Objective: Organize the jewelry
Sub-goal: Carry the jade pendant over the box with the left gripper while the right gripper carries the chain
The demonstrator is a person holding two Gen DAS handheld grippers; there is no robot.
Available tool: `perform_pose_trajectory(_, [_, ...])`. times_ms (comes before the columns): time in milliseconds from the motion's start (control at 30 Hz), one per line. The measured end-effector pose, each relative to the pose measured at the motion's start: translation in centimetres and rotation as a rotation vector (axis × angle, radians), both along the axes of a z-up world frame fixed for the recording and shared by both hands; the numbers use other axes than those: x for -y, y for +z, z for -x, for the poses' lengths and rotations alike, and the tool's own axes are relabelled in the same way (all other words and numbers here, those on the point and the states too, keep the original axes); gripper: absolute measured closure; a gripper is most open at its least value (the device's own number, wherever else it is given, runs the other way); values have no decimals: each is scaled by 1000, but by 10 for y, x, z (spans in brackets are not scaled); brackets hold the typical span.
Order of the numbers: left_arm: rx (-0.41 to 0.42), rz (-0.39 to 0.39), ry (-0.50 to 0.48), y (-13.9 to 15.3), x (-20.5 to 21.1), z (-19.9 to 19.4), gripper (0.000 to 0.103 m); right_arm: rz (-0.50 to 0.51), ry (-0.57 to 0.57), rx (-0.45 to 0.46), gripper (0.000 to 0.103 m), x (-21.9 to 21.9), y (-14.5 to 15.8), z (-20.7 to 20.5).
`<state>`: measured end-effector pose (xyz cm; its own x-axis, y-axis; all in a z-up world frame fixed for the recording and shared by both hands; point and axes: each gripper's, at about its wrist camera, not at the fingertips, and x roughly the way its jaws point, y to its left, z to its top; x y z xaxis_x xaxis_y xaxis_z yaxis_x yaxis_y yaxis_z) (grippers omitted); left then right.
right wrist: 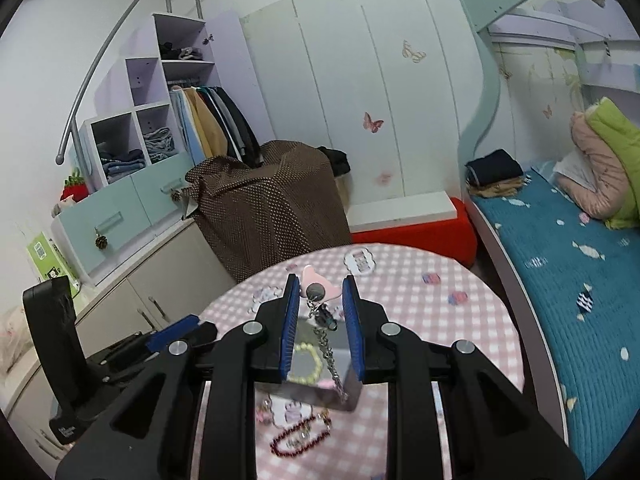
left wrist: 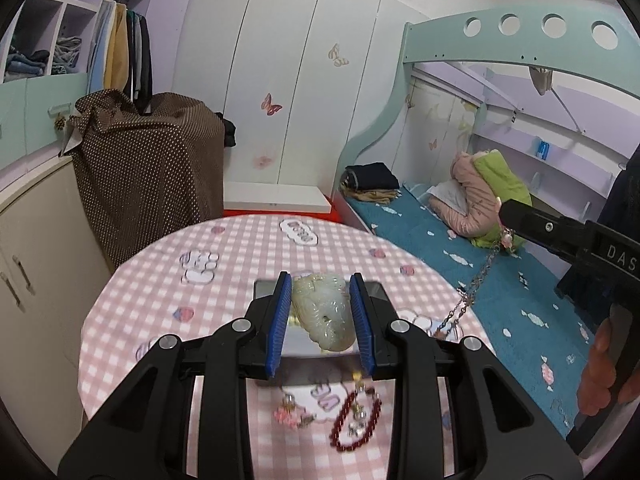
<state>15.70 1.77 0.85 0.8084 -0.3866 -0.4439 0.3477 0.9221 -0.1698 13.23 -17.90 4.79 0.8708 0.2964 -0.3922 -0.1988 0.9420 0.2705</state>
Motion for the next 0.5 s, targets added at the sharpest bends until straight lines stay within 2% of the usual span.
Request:
perform_pose_trajectory(233, [-20, -9, -4, -2, 3, -35, 73, 7, 38, -9, 83, -14, 2, -33])
perform_pose_trajectory(500, [-87, -9, -16, -28, 1, -71, 73, 5, 71, -123, 82, -27, -31, -73])
